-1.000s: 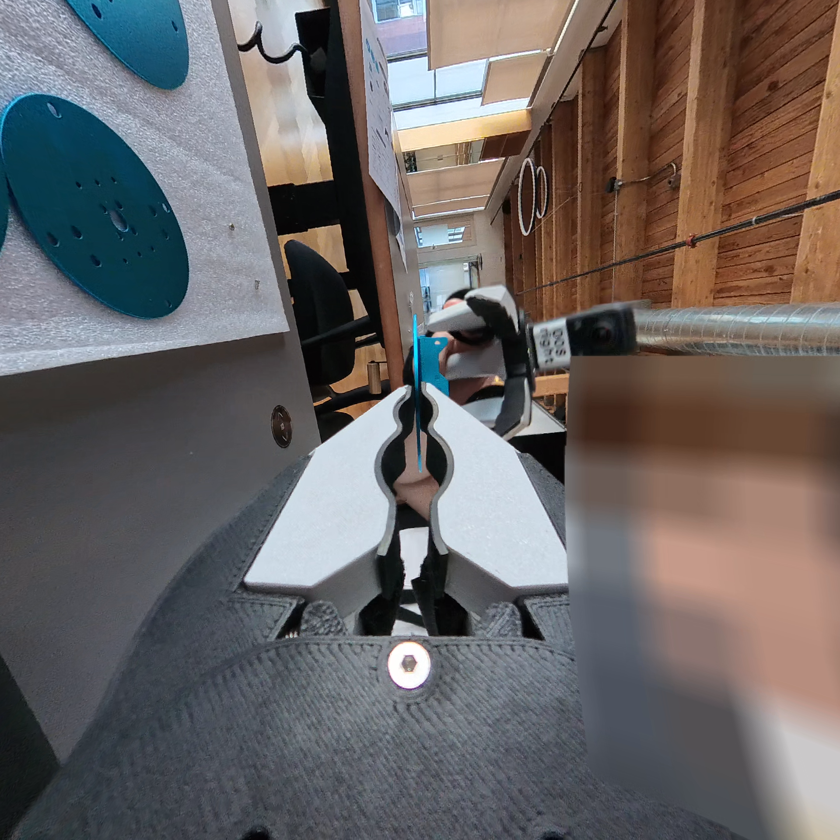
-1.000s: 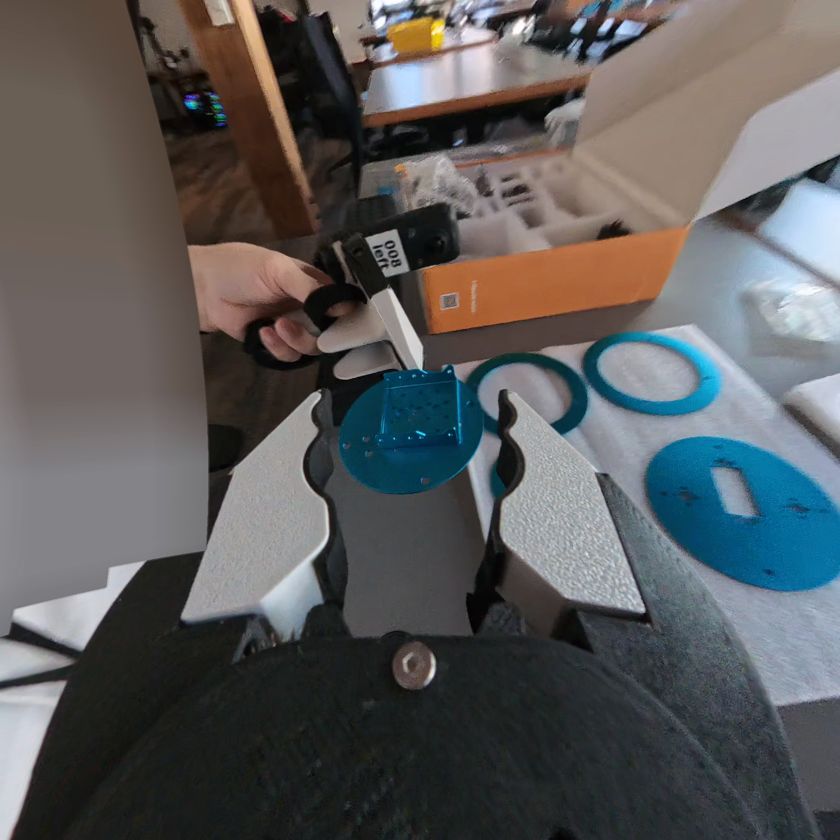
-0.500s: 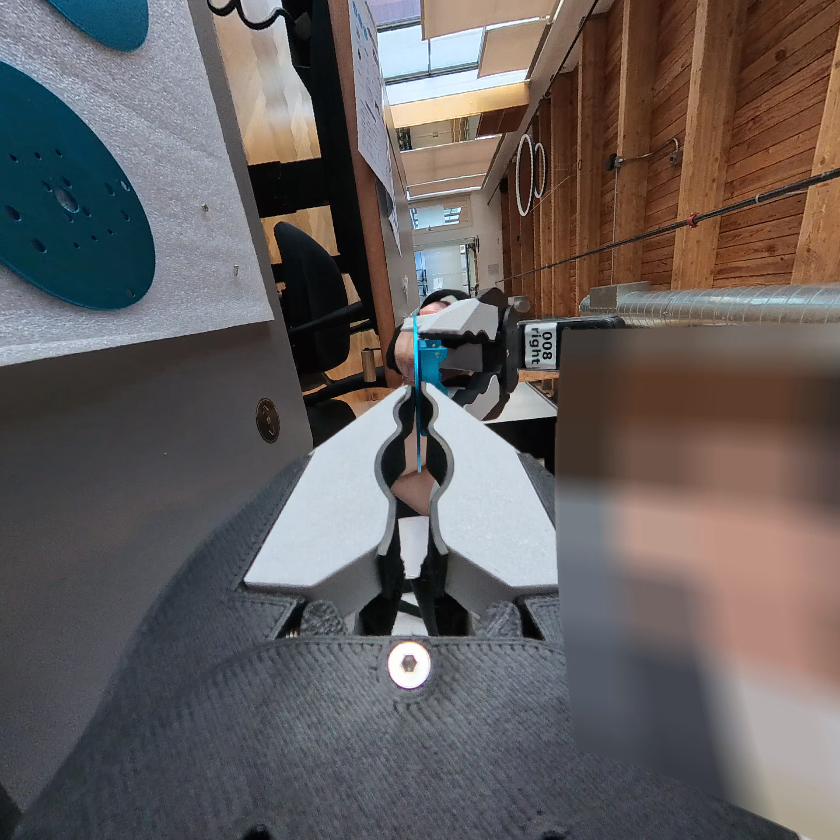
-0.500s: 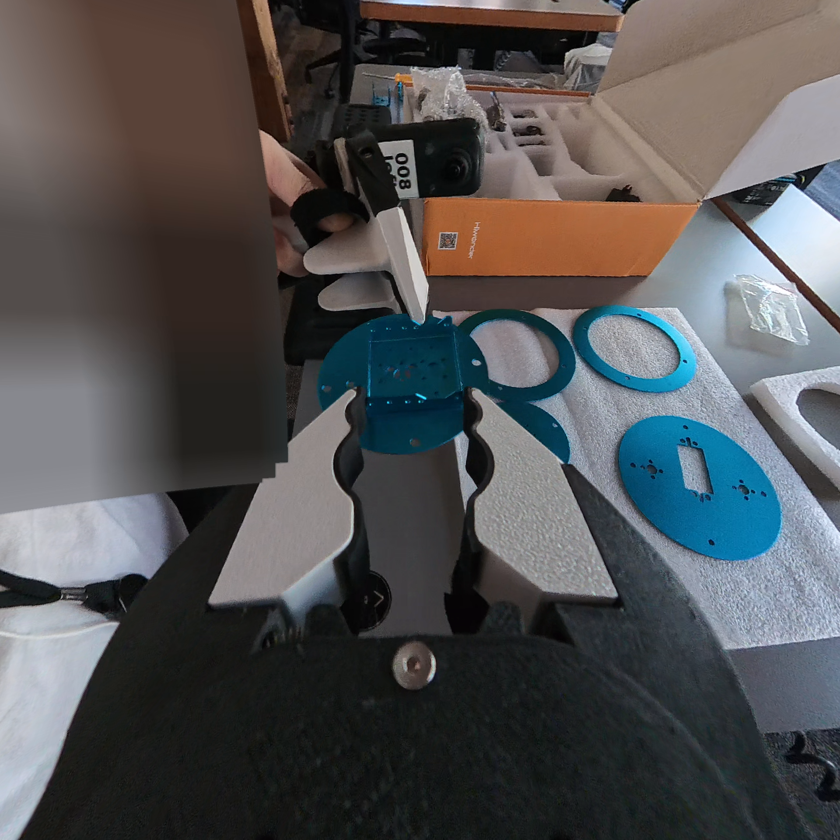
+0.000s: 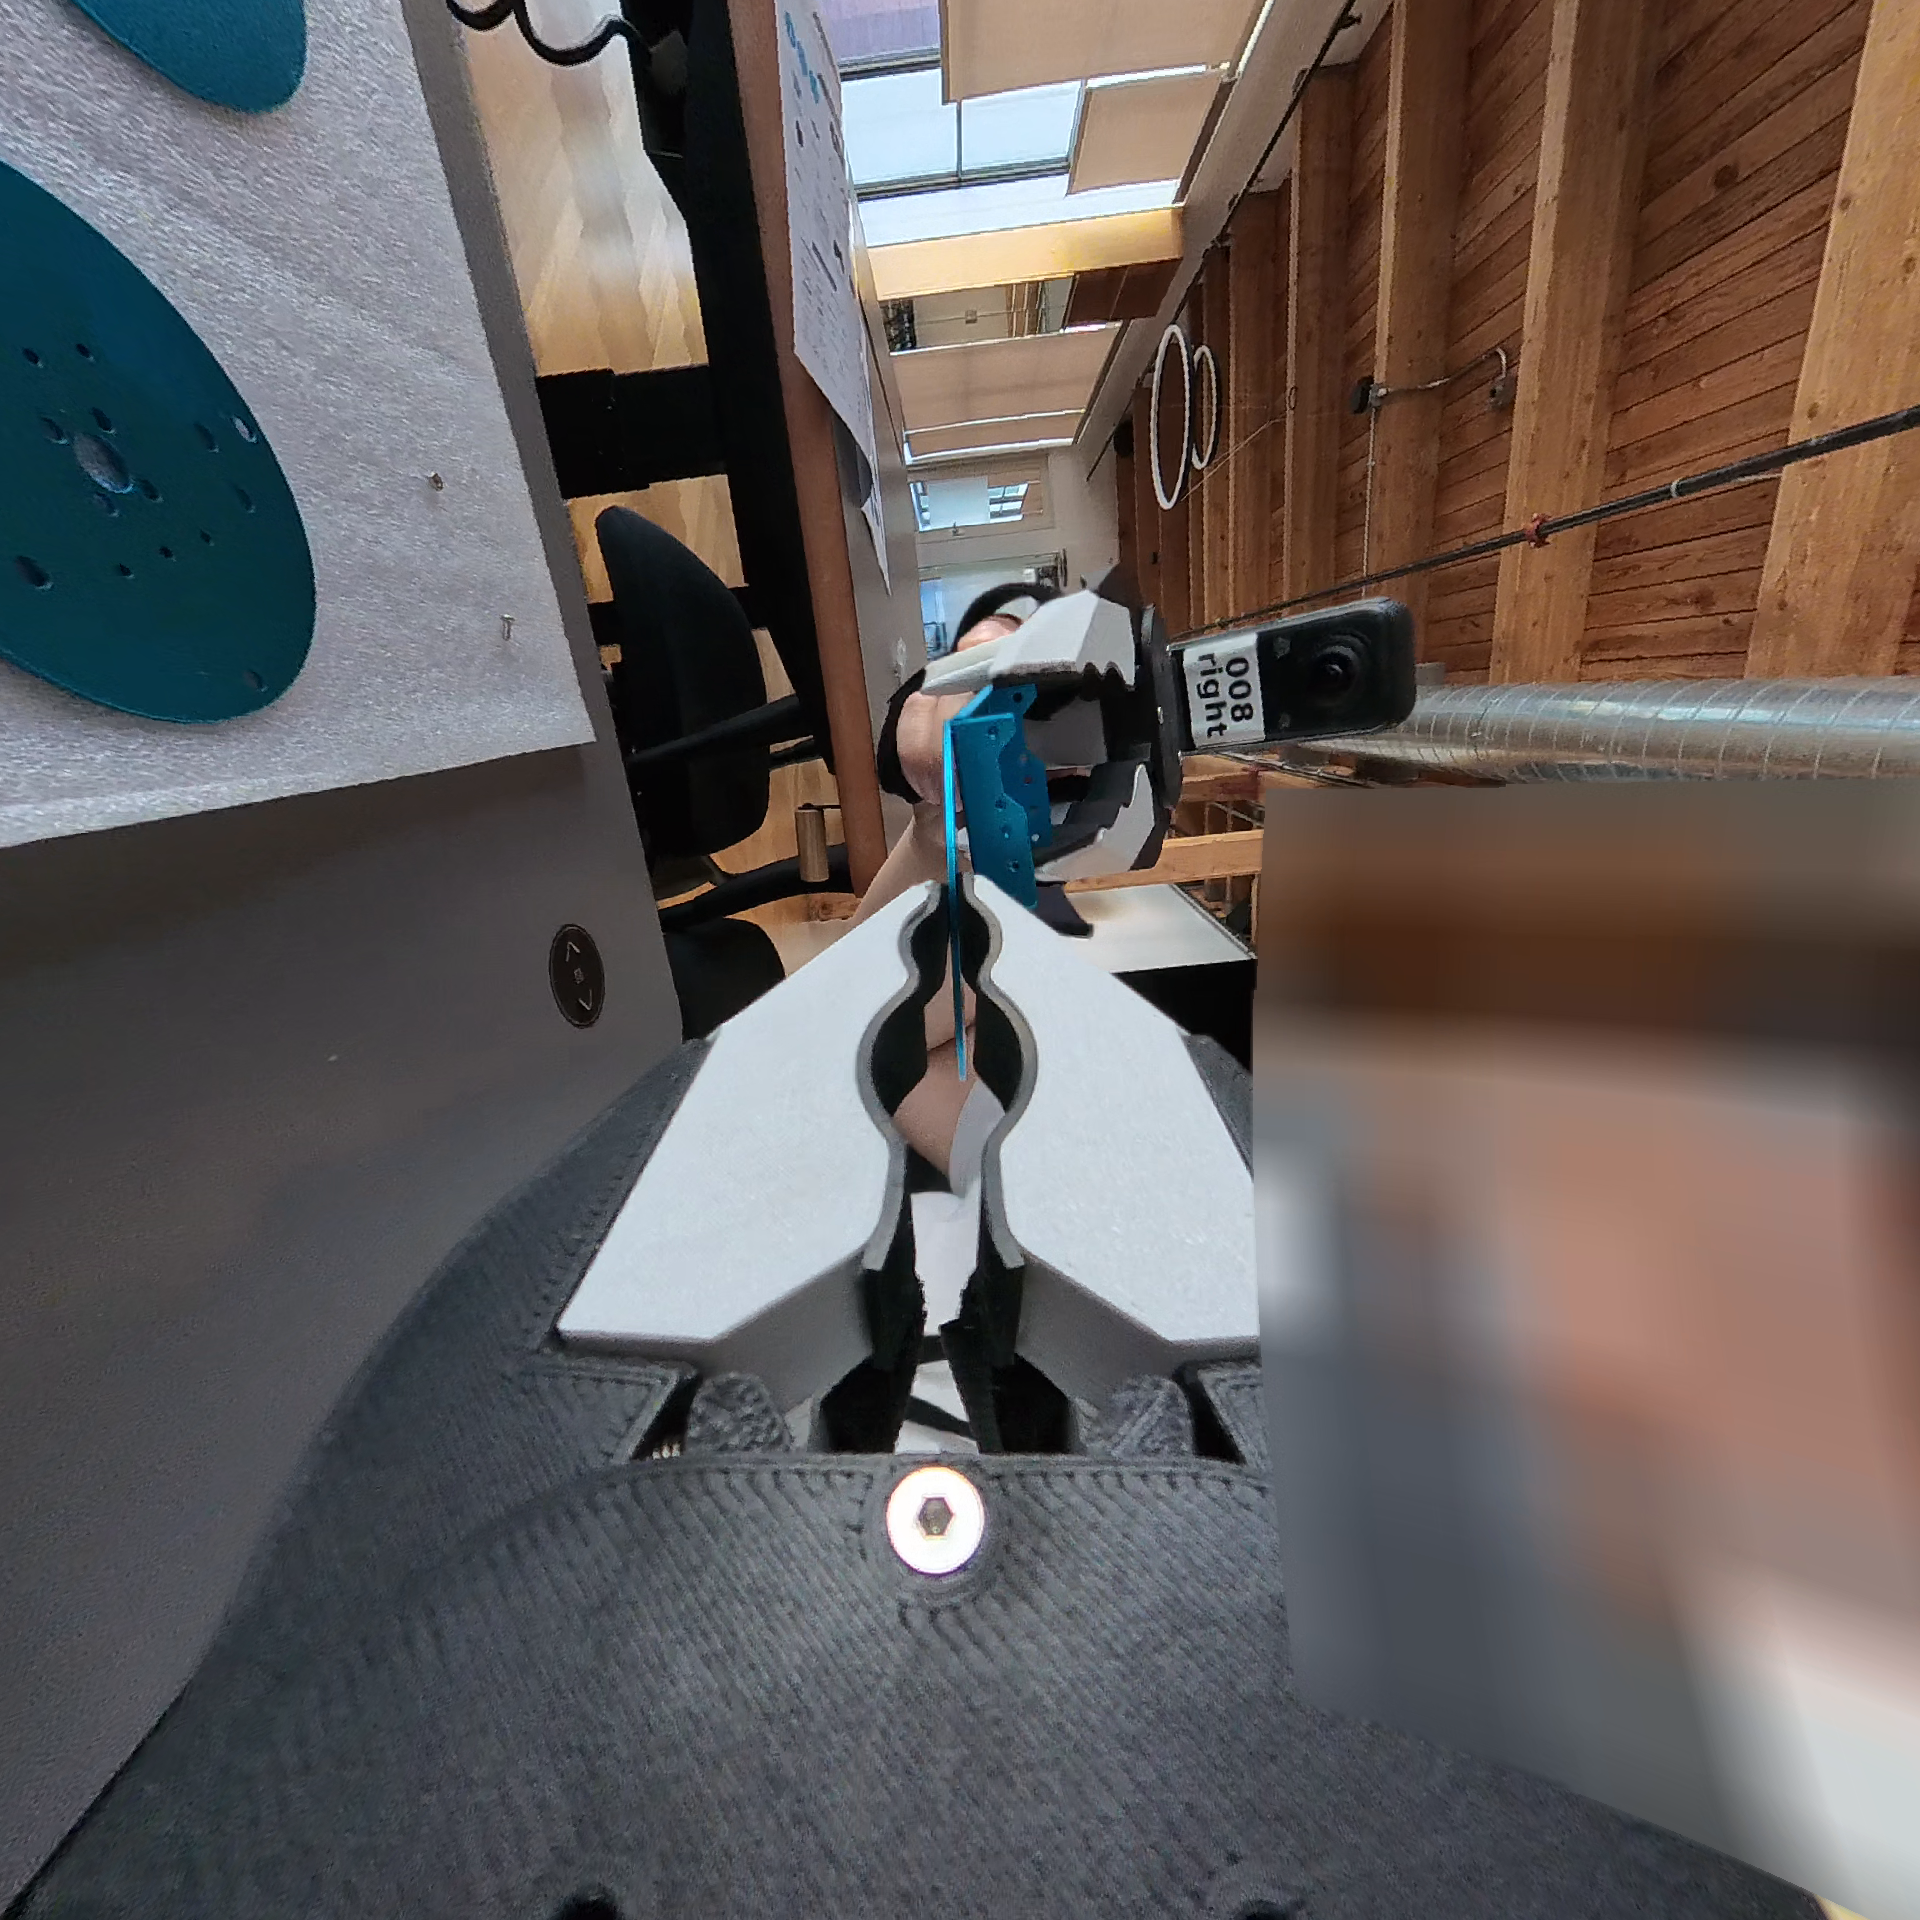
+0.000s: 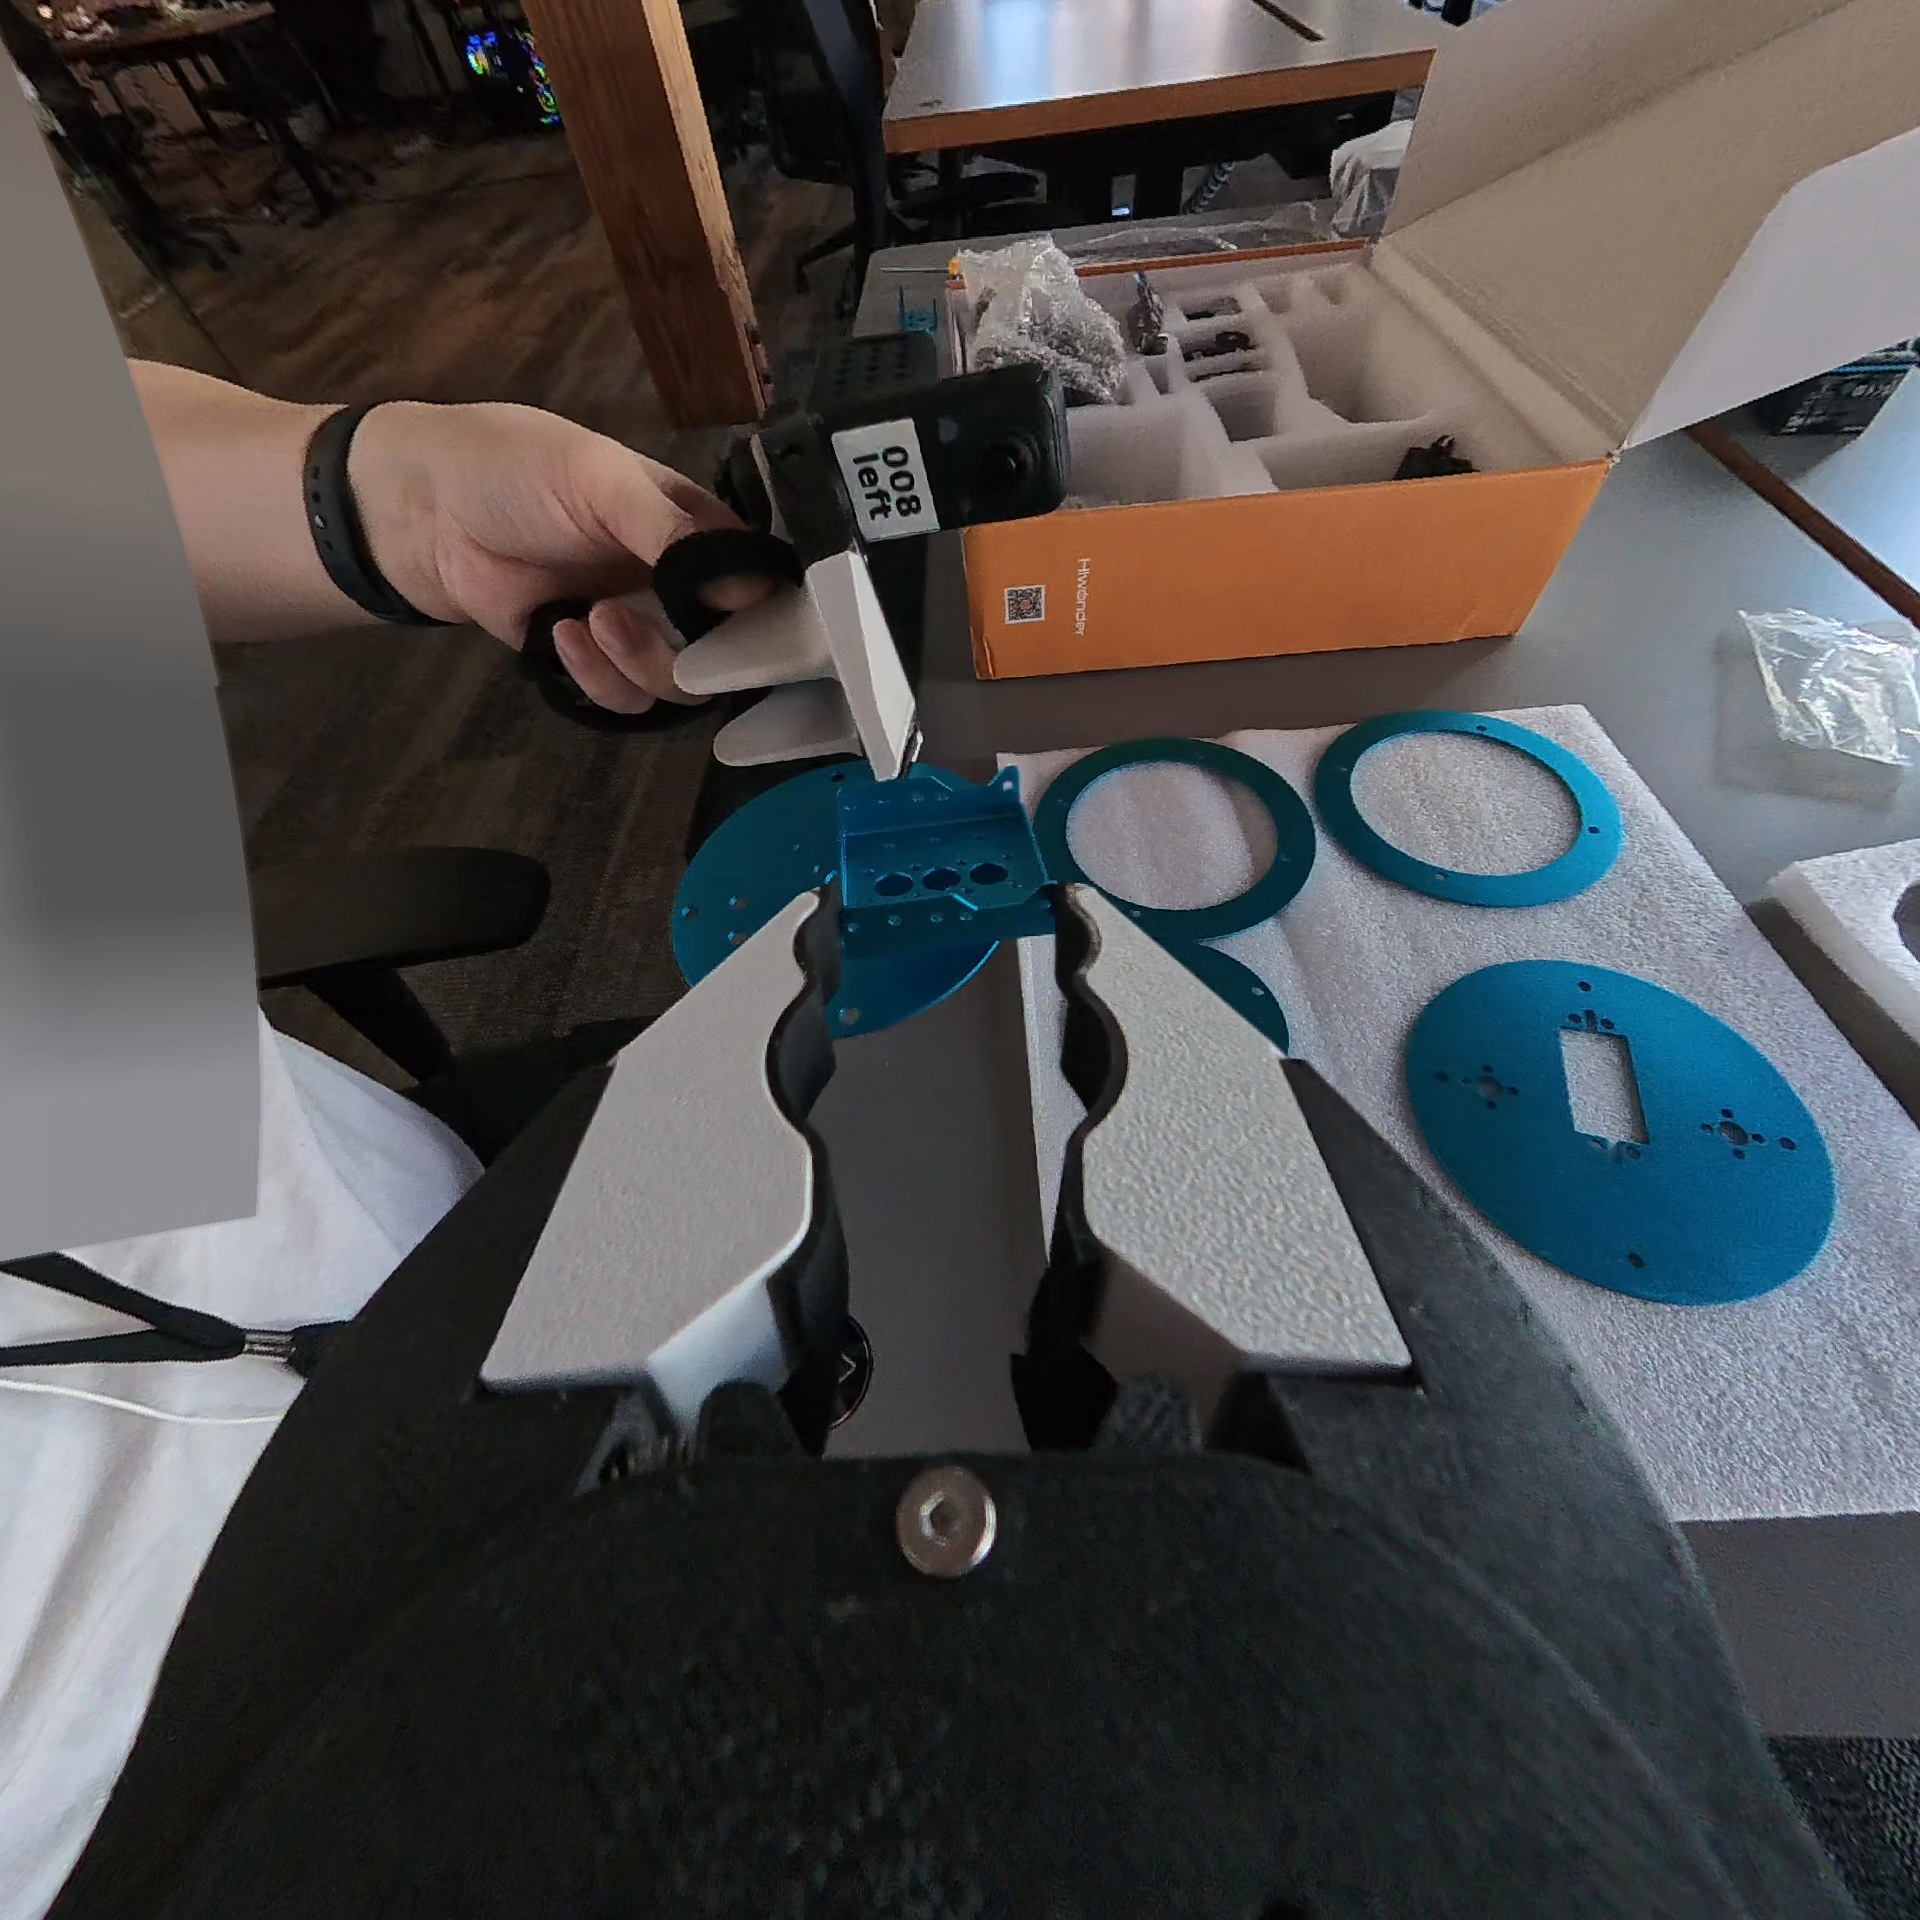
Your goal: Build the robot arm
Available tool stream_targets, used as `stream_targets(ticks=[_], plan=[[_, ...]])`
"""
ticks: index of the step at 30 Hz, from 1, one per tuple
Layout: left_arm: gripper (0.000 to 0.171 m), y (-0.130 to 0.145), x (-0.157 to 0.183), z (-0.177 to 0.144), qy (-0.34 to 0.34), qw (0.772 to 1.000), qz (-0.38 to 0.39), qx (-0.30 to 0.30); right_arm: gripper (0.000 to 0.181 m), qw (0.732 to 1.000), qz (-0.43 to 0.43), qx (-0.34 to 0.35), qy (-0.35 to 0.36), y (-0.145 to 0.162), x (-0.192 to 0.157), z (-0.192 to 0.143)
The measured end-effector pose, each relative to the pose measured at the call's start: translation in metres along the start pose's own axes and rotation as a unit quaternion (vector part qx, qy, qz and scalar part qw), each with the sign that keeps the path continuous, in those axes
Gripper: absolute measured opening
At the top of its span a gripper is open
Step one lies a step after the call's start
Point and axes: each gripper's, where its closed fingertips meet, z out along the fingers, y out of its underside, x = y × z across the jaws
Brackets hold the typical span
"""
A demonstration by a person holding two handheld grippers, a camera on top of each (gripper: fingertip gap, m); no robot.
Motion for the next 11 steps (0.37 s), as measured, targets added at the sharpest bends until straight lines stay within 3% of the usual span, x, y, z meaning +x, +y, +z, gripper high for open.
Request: stream_targets(ticks=[1, 11], plan=[[0.000, -0.001, 0.000, 0.000, 0.003, 1.000, -0.003, 0.003, 0.040, 1.000, 0.001, 0.003, -0.004, -0.001, -0.002, 0.000], [0.000, 0.001, -0.001, 0.001, 0.003, 1.000, -0.006, 0.003, 0.040, 0.999, -0.033, 0.010, -0.006, 0.008, -0.019, 0.009]])
